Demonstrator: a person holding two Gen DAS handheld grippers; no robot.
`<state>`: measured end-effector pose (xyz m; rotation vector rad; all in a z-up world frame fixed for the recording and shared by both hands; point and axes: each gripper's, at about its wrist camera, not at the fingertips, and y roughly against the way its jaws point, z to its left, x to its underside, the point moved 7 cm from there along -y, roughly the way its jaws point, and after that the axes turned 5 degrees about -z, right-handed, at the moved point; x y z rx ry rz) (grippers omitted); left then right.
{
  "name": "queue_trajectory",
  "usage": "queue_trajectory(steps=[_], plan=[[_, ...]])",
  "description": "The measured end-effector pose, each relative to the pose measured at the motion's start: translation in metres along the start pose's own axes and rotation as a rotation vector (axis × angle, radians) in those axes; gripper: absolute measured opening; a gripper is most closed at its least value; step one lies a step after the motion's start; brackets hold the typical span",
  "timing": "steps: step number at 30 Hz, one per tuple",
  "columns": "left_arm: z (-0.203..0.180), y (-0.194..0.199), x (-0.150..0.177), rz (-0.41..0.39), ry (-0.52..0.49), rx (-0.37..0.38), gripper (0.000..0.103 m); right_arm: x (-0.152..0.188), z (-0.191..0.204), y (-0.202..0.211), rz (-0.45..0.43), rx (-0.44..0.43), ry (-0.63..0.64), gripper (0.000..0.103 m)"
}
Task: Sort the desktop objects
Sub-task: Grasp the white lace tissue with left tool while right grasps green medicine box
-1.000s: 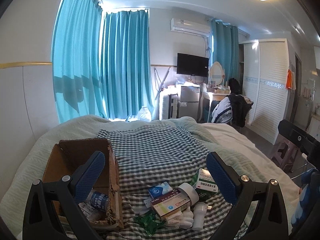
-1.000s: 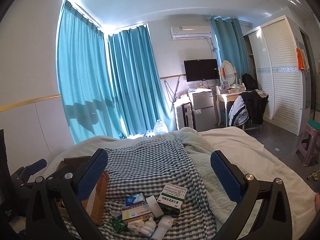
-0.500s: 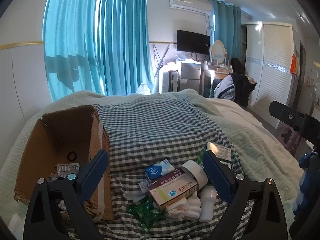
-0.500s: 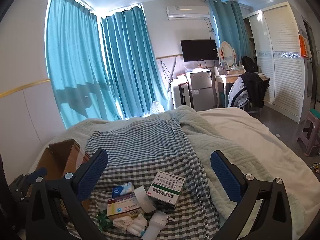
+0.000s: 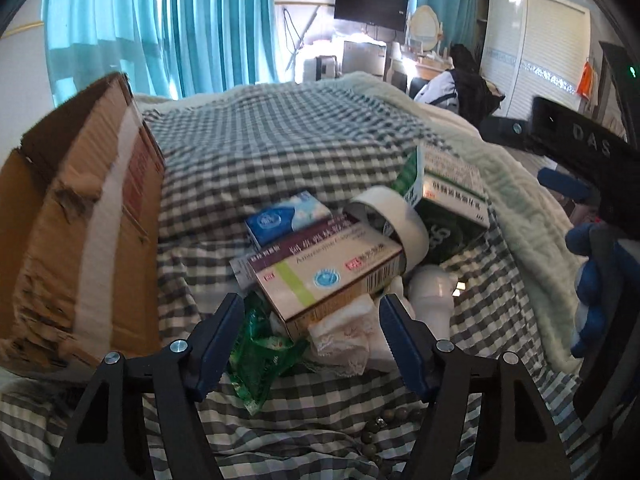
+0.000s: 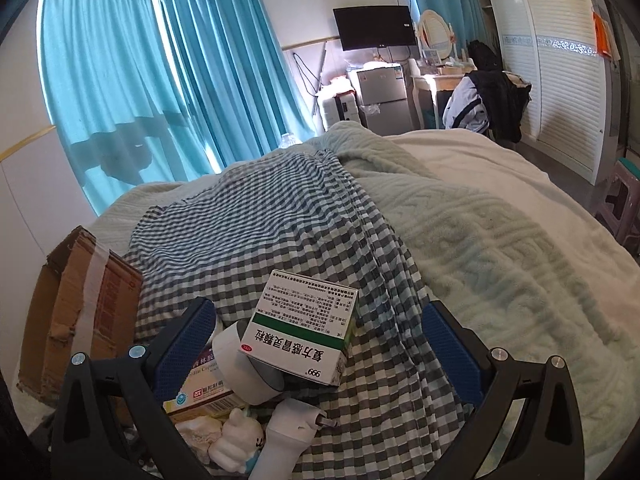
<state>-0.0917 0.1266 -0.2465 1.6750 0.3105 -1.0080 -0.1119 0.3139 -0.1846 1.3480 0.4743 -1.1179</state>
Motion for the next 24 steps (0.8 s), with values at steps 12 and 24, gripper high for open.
queue_trajectory(steps=[12,24], plan=[[-0.009,-0.037,0.026,0.063,-0.003,0.061,0.067,0.029,0.010,-0.060,0.112,0.005,0.004,0.103],[-0.014,-0.044,0.039,0.102,-0.046,0.081,0.025,0.042,0.003,-0.080,0.172,-0.012,-0.018,0.086]])
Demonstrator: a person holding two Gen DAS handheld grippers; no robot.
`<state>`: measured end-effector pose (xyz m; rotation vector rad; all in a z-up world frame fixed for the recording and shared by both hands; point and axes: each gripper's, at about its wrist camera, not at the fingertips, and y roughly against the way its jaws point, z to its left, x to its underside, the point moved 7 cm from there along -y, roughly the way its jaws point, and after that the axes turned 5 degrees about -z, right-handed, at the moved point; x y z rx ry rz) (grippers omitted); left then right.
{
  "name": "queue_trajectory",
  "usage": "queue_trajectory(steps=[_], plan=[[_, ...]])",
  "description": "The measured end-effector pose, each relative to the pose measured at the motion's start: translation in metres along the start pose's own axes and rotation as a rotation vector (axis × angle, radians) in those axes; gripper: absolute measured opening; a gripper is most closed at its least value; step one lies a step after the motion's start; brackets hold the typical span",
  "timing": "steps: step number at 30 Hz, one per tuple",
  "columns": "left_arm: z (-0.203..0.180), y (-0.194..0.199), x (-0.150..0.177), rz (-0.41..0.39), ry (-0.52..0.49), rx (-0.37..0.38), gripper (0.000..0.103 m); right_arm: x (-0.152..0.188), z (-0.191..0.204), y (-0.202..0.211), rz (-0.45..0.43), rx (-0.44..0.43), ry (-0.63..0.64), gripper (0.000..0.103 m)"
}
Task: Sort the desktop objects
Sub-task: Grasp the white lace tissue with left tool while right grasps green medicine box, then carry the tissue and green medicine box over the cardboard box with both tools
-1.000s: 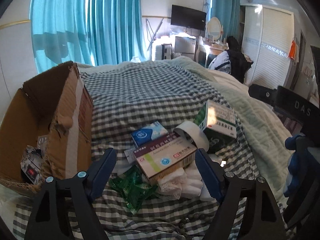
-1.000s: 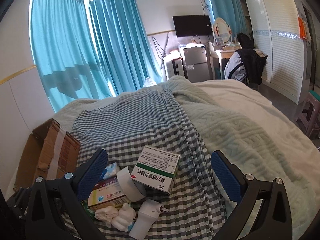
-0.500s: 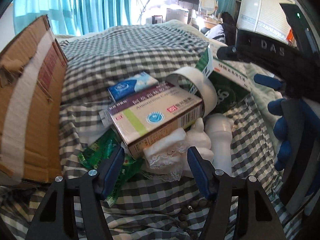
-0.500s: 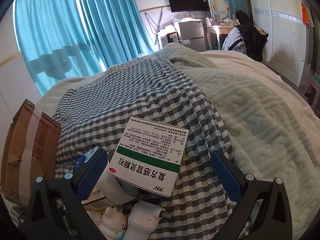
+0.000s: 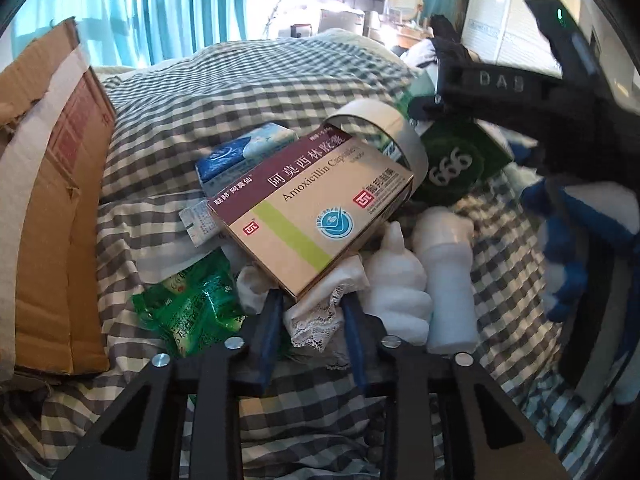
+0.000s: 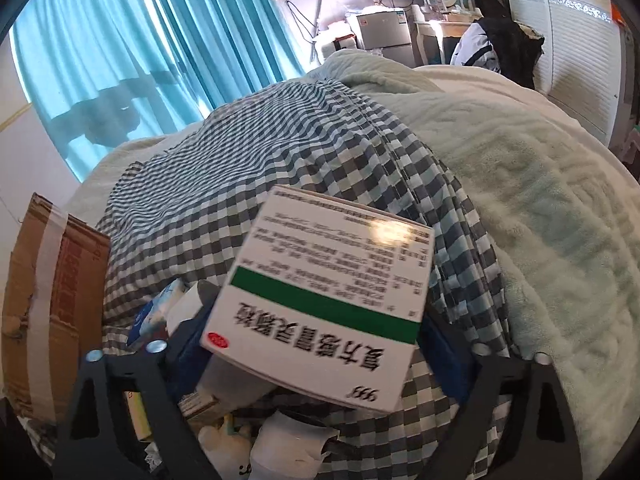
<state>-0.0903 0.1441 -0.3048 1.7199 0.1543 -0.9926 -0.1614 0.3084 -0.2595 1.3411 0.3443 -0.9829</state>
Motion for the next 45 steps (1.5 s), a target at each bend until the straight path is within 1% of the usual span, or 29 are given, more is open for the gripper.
queue_trajectory(steps=[2,5,9,14,16,20,25,29,34,39,45], plan=[[0.001,0.001,0.001,0.006,0.005,0.013,0.019,0.000,0.003,0.005,-0.018,0.017,0.021,0.085],[-0.002,0.007,0.002,-0.009,-0.010,0.014,0.011,-0.005,0.003,0.018,-0.052,0.007,0.008,0.085],[-0.009,0.018,0.000,-0.034,-0.056,0.008,0.006,-0.014,0.004,0.043,-0.116,0.014,0.028,0.084],[-0.010,0.038,-0.006,-0.070,-0.068,0.000,0.005,-0.014,0.008,0.075,-0.181,0.020,0.050,0.084],[-0.007,0.044,-0.010,-0.085,-0.062,0.001,0.005,-0.013,0.007,0.088,-0.202,0.036,0.048,0.084],[-0.005,0.064,-0.020,-0.130,-0.059,-0.007,0.005,-0.011,0.004,0.117,-0.245,0.059,0.039,0.084],[-0.003,0.095,-0.029,-0.187,-0.055,-0.014,0.005,-0.012,0.011,0.149,-0.292,0.060,0.055,0.084],[0.002,0.122,-0.037,-0.237,-0.053,-0.026,0.005,-0.010,0.023,0.175,-0.328,0.037,0.055,0.084],[0.007,0.157,-0.050,-0.307,-0.054,-0.057,0.005,-0.011,0.038,0.204,-0.366,0.014,0.072,0.085],[0.011,0.192,-0.061,-0.382,-0.086,-0.097,0.005,-0.017,0.057,0.236,-0.434,-0.002,0.092,0.085],[0.024,0.229,-0.075,-0.453,-0.075,-0.122,0.005,-0.028,0.082,0.270,-0.494,-0.044,0.113,0.085]])
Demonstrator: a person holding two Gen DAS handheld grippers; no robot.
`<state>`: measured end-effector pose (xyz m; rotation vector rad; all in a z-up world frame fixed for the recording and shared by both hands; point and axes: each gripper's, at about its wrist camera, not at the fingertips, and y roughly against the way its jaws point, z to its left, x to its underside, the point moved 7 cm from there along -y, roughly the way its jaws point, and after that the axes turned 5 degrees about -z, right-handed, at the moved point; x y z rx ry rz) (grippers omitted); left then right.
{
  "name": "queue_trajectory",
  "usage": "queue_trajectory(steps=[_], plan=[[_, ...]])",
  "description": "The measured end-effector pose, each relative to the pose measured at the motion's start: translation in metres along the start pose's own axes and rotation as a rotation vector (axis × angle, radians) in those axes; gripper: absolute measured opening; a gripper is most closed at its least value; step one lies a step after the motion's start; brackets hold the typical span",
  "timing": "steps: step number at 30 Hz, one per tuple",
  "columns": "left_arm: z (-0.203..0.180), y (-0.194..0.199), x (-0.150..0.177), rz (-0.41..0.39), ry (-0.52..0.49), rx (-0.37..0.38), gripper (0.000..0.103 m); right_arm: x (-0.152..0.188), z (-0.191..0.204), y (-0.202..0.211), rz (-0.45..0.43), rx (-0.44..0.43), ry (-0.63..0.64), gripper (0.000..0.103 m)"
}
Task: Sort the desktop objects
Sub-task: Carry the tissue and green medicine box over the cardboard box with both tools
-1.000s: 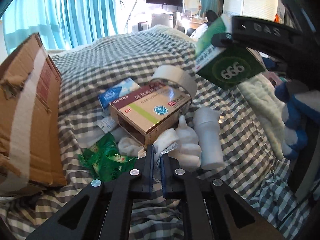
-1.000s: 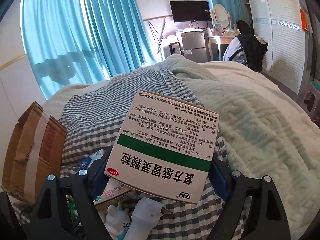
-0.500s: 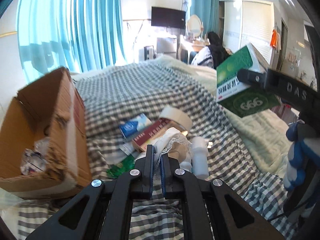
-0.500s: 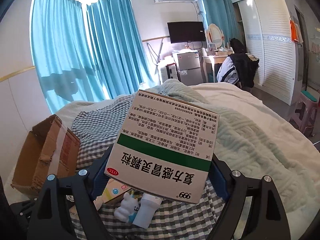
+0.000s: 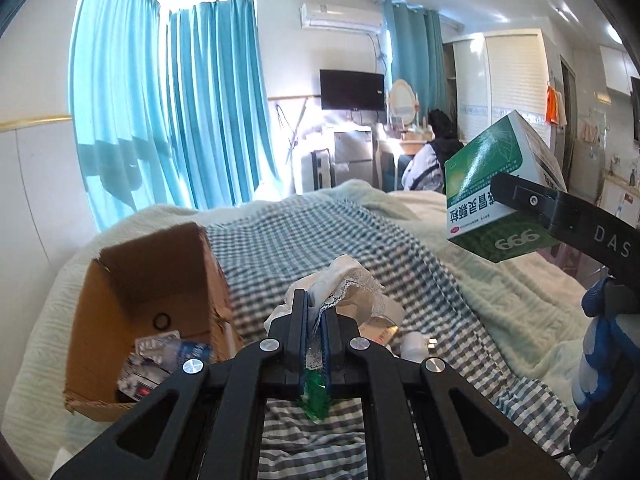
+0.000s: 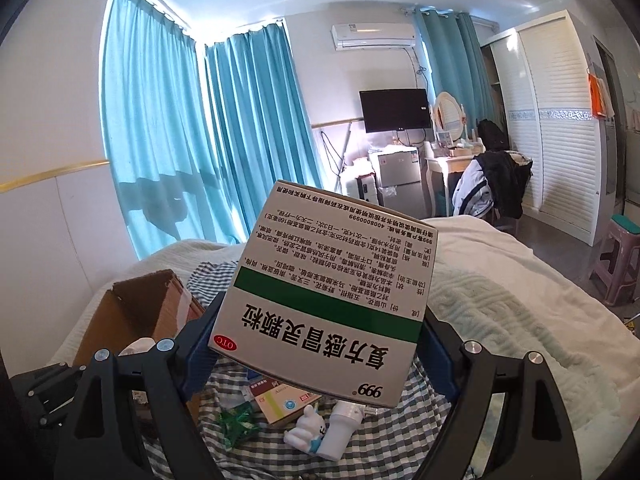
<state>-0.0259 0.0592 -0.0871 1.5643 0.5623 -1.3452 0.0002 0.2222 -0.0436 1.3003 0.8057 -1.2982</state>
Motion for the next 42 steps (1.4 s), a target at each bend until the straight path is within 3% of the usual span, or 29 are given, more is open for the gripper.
queue_trajectory(steps=[7,21,33,42], plan=[[0.029,0.030,-0.028,-0.083,0.003,-0.038,0.005,-0.023,0.040,0.020,-0.064,-0.048,0.035,0.085],[0.112,0.050,-0.054,-0.143,0.074,-0.129,0.005,-0.029,0.127,0.015,-0.101,-0.140,0.094,0.085],[0.166,0.029,-0.040,-0.123,0.135,-0.193,0.005,-0.010,0.190,-0.015,-0.088,-0.223,0.132,0.085],[0.206,-0.015,-0.002,-0.013,0.201,-0.226,0.005,0.026,0.227,-0.057,-0.023,-0.265,0.181,0.085]])
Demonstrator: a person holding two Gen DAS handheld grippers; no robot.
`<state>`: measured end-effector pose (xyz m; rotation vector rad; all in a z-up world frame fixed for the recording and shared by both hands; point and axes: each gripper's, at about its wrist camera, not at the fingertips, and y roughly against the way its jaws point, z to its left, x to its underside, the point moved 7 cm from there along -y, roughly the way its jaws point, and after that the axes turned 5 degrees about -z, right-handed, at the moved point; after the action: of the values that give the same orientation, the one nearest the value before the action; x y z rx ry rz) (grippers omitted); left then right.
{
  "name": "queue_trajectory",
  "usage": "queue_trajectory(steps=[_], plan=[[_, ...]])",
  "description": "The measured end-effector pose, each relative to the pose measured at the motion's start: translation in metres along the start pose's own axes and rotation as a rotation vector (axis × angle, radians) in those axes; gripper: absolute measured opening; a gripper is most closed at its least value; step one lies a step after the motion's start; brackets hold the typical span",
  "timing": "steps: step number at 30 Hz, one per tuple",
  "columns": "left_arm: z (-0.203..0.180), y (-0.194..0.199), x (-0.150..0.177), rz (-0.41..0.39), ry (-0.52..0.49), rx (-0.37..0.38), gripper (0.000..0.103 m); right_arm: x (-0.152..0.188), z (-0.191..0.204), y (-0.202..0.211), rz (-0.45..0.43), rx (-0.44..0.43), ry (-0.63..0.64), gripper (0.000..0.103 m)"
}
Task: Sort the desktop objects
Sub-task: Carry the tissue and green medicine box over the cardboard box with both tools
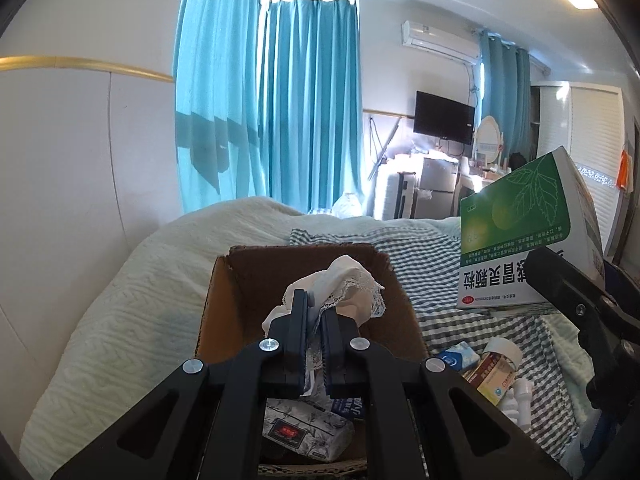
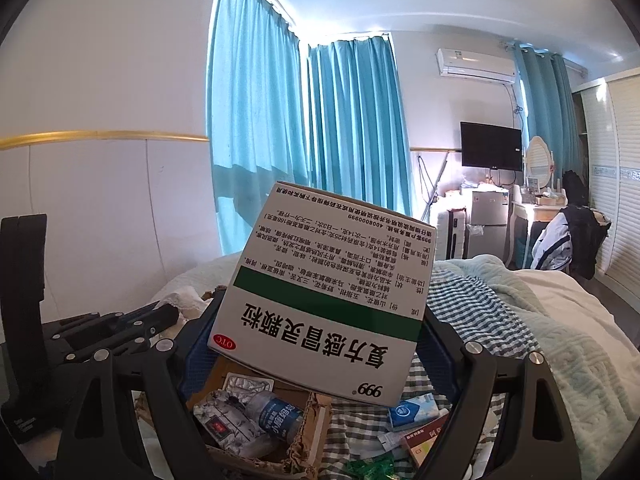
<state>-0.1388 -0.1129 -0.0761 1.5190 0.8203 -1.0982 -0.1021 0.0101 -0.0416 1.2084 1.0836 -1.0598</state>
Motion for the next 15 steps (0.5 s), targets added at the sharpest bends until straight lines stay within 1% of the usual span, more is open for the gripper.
queue_trajectory(steps=[6,11,15], plan=[[0.020,-0.038,0.026,0.089,0.047,-0.037,0.005,0.029,0.017,-0.040,0.068,-0.058,-0.020,0.085],[0.028,-0.064,0.047,0.157,0.057,-0.053,0.005,0.055,0.032,-0.072,0.127,-0.073,-0.003,0.085],[0.032,-0.080,0.060,0.195,0.062,-0.057,0.005,0.074,0.034,-0.092,0.194,-0.090,0.002,0.086]])
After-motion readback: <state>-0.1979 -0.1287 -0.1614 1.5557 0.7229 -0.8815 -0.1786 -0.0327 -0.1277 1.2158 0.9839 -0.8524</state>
